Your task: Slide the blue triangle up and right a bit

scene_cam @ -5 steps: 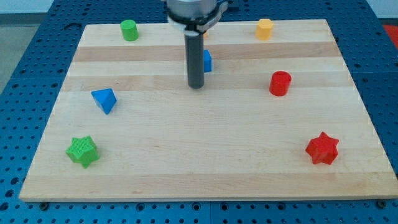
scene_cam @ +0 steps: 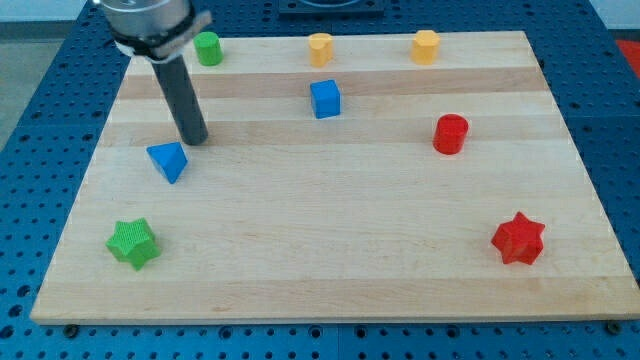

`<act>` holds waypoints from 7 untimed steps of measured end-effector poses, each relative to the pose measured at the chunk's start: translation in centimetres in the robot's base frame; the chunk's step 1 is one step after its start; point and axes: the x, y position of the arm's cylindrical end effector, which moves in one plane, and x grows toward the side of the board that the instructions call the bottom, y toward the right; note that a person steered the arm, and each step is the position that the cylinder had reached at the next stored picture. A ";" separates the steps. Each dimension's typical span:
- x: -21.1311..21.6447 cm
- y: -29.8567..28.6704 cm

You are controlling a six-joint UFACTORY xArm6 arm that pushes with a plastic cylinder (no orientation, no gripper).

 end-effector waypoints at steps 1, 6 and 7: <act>-0.7 -4.0; 6.3 -11.2; 6.3 -7.2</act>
